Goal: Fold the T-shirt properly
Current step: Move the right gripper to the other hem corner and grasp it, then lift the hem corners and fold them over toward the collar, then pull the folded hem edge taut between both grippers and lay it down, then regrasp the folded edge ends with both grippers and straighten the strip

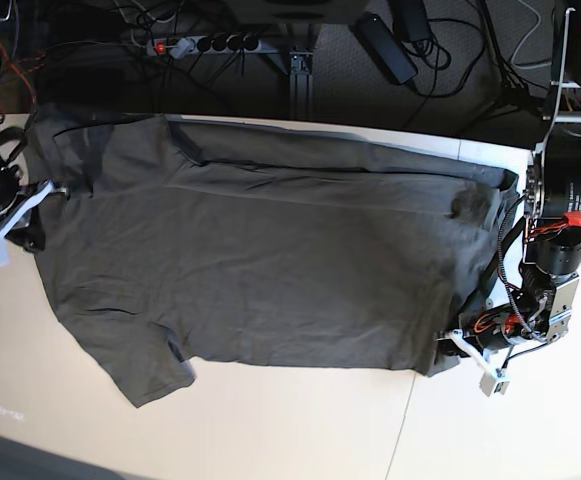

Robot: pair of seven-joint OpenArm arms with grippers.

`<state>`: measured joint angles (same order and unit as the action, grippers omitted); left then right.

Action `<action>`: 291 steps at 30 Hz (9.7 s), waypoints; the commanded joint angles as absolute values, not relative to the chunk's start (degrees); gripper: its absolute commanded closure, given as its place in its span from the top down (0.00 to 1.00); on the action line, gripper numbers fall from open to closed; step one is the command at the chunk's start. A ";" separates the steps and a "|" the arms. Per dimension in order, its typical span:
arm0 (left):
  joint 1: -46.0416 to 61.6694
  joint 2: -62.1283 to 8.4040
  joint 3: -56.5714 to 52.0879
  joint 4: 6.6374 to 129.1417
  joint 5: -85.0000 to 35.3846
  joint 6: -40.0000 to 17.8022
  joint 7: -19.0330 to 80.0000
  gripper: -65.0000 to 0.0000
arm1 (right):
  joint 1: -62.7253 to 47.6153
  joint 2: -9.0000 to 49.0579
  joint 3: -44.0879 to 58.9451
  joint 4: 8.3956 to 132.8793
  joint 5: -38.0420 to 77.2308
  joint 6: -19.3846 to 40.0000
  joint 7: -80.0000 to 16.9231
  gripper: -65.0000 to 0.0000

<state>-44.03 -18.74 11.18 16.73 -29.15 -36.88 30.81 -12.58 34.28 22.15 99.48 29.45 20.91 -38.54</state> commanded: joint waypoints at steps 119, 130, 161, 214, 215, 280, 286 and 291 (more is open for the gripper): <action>-25.32 -39.86 11.25 47.44 -82.06 -40.00 74.81 0.00 | 3.11 39.48 12.47 73.58 35.57 29.67 -46.02 0.00; -25.23 -39.86 11.25 47.46 -82.04 -40.00 74.39 0.00 | 3.53 39.20 15.20 74.15 33.71 29.17 -42.98 0.62; -25.23 -39.99 11.25 47.46 -82.08 -40.00 74.41 0.00 | 28.69 22.09 8.51 44.12 27.81 29.82 -43.99 0.62; -13.10 -49.71 11.25 67.24 -85.00 -40.00 77.01 0.00 | -3.42 43.03 14.68 87.70 43.97 30.24 -58.96 0.00; -12.95 -49.76 11.25 67.24 -85.00 -40.00 76.99 0.00 | -3.95 43.00 14.94 87.77 43.97 30.24 -59.20 0.00; 9.54 -36.01 -5.89 78.15 -49.87 -40.00 47.81 0.10 | -16.19 36.34 24.86 80.05 43.62 29.93 -55.51 0.00; 6.37 -34.98 -4.05 77.65 -48.93 -40.00 47.77 0.10 | -8.62 36.34 23.86 70.81 42.09 29.93 -55.51 0.00; 2.22 -33.98 1.06 77.06 -44.05 -40.00 46.41 0.10 | -3.49 36.32 22.76 66.81 41.47 29.93 -55.51 0.00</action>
<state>2.72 -33.30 1.21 76.88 -44.91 -40.05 45.67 -3.38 35.40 22.85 67.02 44.07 26.52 -54.19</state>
